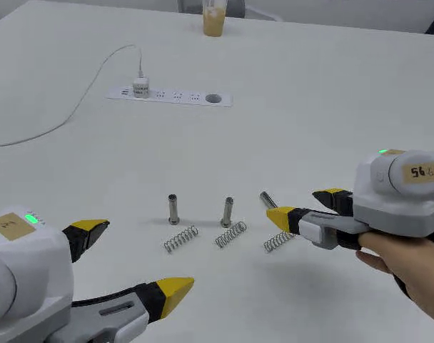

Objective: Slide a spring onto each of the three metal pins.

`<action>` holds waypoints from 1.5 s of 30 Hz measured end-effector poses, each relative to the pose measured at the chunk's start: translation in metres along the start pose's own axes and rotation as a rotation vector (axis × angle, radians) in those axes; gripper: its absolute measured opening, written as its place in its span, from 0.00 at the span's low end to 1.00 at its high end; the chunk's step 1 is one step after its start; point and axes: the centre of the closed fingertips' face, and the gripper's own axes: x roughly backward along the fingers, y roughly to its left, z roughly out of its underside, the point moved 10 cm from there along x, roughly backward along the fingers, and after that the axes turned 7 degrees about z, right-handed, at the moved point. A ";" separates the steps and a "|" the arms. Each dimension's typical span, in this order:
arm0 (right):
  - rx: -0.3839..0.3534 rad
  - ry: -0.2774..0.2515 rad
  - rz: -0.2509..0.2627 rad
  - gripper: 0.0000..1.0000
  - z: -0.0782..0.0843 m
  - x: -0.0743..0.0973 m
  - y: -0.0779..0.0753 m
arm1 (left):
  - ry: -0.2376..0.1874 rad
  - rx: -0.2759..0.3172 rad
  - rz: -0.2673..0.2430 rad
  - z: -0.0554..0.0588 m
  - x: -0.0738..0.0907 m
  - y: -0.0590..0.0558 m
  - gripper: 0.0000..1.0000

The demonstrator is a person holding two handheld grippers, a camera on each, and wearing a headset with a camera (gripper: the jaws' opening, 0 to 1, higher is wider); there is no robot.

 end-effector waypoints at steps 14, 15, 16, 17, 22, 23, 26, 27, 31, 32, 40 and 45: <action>-0.012 0.005 -0.028 0.37 -0.005 -0.030 -0.007 | 0.013 -0.005 -0.001 0.004 -0.006 0.001 0.81; -0.009 0.009 -0.030 0.36 -0.004 -0.033 -0.007 | 0.013 -0.005 0.001 0.005 -0.007 0.001 0.81; -0.009 0.011 -0.031 0.35 -0.004 -0.035 -0.008 | 0.012 -0.005 0.002 0.005 -0.007 0.001 0.81; -0.008 0.013 -0.032 0.34 -0.004 -0.036 -0.008 | 0.009 -0.006 0.004 0.004 -0.007 0.001 0.81; -0.028 0.026 -0.033 0.31 -0.002 -0.046 -0.010 | 0.003 -0.013 0.009 0.005 -0.010 0.000 0.81; -0.028 0.031 -0.033 0.30 -0.001 -0.049 -0.010 | 0.006 -0.016 0.010 0.006 -0.011 0.000 0.81; -0.019 0.039 -0.021 0.27 0.001 -0.053 -0.009 | 0.010 -0.017 0.010 0.007 -0.012 0.001 0.80; -0.018 0.043 -0.022 0.26 0.001 -0.055 -0.009 | 0.010 -0.015 0.010 0.007 -0.012 0.001 0.80; 0.034 0.071 -0.011 0.26 0.002 -0.063 -0.006 | 0.014 -0.010 0.011 0.010 -0.013 0.003 0.80; 0.033 0.074 -0.013 0.25 0.002 -0.064 -0.005 | 0.015 -0.010 0.012 0.010 -0.013 0.003 0.79; 0.012 0.086 -0.001 0.20 0.001 -0.073 -0.004 | 0.021 -0.002 0.006 0.012 -0.014 0.005 0.78; 0.027 0.091 0.019 0.16 0.004 -0.076 -0.003 | 0.021 0.010 0.006 0.013 -0.014 0.006 0.77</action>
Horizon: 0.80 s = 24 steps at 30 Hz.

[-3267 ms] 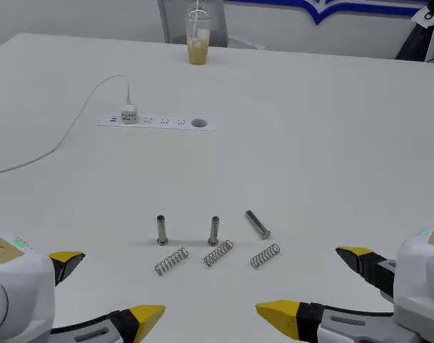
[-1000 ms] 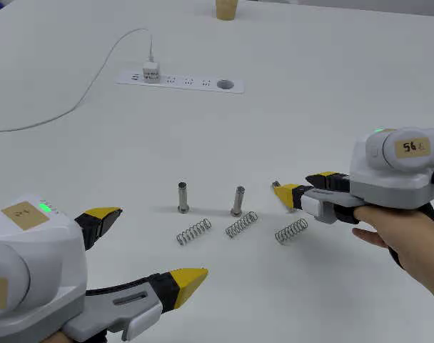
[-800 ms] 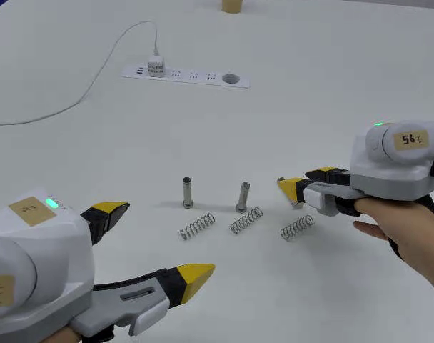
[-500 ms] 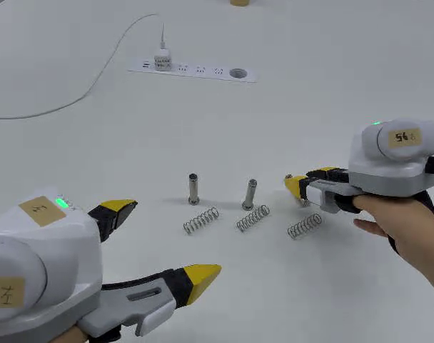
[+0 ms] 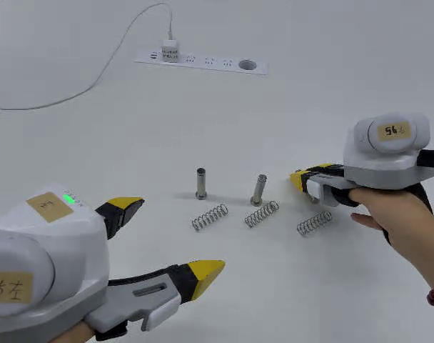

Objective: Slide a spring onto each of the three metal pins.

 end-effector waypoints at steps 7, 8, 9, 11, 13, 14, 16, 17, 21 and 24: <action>0.018 0.009 0.028 0.11 -0.002 -0.002 -0.001 | 0.002 0.002 0.001 0.000 0.000 0.000 0.75; 0.007 0.009 0.026 0.10 -0.003 -0.001 -0.001 | 0.002 0.002 0.002 0.000 0.000 0.000 0.75; 0.003 0.012 0.024 0.10 -0.003 -0.001 -0.001 | 0.003 0.001 0.002 0.000 0.000 0.000 0.75; -0.003 0.022 0.026 0.09 -0.004 0.000 -0.002 | 0.007 -0.001 0.001 0.001 0.000 0.000 0.75; -0.028 0.032 0.029 0.09 -0.005 0.001 -0.002 | 0.007 -0.003 0.002 0.000 0.000 0.000 0.75; -0.068 0.037 0.033 0.09 -0.005 0.001 -0.002 | 0.007 -0.004 0.001 0.000 0.000 0.000 0.75; -0.107 0.041 0.029 0.09 -0.005 0.002 -0.004 | 0.006 -0.007 0.000 0.000 0.000 0.000 0.75; -0.117 0.043 0.027 0.09 -0.005 0.003 -0.004 | 0.005 -0.008 -0.003 0.000 0.000 0.000 0.75; -0.154 0.017 0.014 0.09 -0.008 0.012 -0.005 | -0.004 -0.011 -0.013 -0.001 0.001 0.001 0.75; -0.158 -0.005 0.006 0.09 -0.011 0.019 -0.005 | -0.010 -0.013 -0.015 -0.002 0.001 0.002 0.74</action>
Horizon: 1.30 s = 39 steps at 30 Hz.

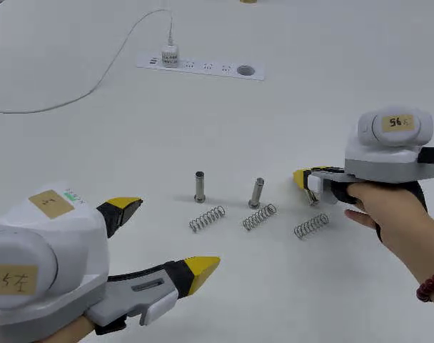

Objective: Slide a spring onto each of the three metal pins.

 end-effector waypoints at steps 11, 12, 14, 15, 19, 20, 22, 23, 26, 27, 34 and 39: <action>0.082 -0.023 0.018 0.09 0.000 0.020 0.005 | -0.014 -0.028 -0.006 -0.002 0.001 0.001 0.72; 0.083 -0.024 0.017 0.09 0.001 0.022 0.006 | -0.019 -0.022 -0.002 -0.003 0.001 0.000 0.72; 0.079 -0.027 0.018 0.09 0.001 0.025 0.006 | -0.023 -0.024 -0.001 -0.003 0.001 0.000 0.72; 0.076 -0.028 0.019 0.09 0.001 0.026 0.005 | -0.023 -0.027 -0.002 -0.003 0.001 0.000 0.72; 0.071 -0.031 0.025 0.09 0.002 0.028 0.003 | -0.031 -0.032 -0.002 -0.004 0.002 0.000 0.71; 0.075 -0.031 0.027 0.09 0.002 0.029 0.003 | -0.032 -0.034 -0.002 -0.004 0.002 0.000 0.71; 0.073 -0.030 0.036 0.09 0.002 0.032 0.003 | -0.032 -0.037 -0.002 -0.004 0.002 0.001 0.71; 0.069 -0.030 0.039 0.09 0.002 0.032 0.003 | -0.031 -0.037 -0.002 -0.004 0.002 0.001 0.71; 0.067 -0.029 0.039 0.09 0.003 0.035 0.003 | -0.029 -0.039 -0.001 -0.005 0.002 0.001 0.71; 0.071 -0.028 0.039 0.09 0.004 0.036 0.003 | -0.027 -0.041 0.000 -0.005 0.002 0.000 0.71; 0.066 -0.019 0.045 0.09 0.008 0.041 0.003 | -0.025 -0.037 0.001 -0.005 0.002 0.000 0.71; 0.075 -0.018 0.046 0.09 0.011 0.044 0.005 | -0.020 -0.044 0.001 -0.004 0.002 0.000 0.70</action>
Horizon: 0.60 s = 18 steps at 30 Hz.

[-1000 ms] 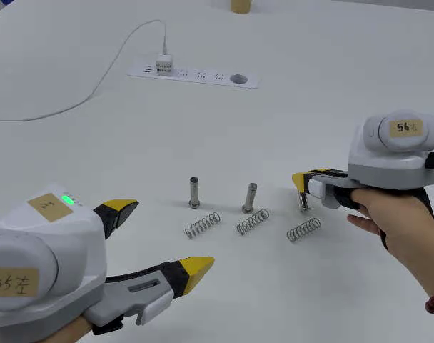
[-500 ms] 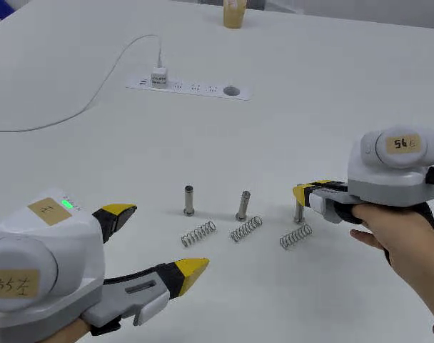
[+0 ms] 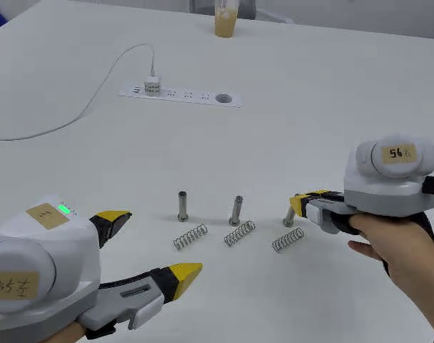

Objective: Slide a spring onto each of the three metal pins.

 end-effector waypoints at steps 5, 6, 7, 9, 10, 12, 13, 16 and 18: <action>0.010 0.004 0.003 0.09 0.002 0.002 0.002 | 0.005 -0.003 0.000 0.001 0.000 0.000 0.70; 0.014 0.005 0.003 0.09 0.002 0.002 0.003 | 0.004 -0.004 -0.001 0.001 0.000 0.000 0.70; 0.023 0.006 0.005 0.09 0.002 0.003 0.004 | 0.005 -0.004 -0.003 0.001 0.000 0.000 0.70; 0.037 0.004 0.004 0.09 0.002 0.003 0.005 | 0.009 -0.006 -0.005 0.001 0.000 0.001 0.70; 0.039 0.007 0.005 0.09 0.002 0.003 0.005 | 0.011 -0.009 -0.006 0.001 0.000 0.000 0.70; 0.045 0.006 0.004 0.09 0.002 0.003 0.004 | 0.012 -0.010 -0.005 0.001 0.000 0.000 0.70; 0.051 0.004 0.004 0.09 0.002 0.003 0.004 | 0.012 -0.011 -0.005 0.001 0.000 0.000 0.70; 0.065 0.012 0.007 0.09 0.003 0.002 0.004 | 0.014 -0.013 -0.006 0.001 0.000 0.000 0.70; 0.070 0.015 0.002 0.09 0.005 0.002 0.004 | 0.015 -0.014 -0.007 0.001 0.000 0.001 0.70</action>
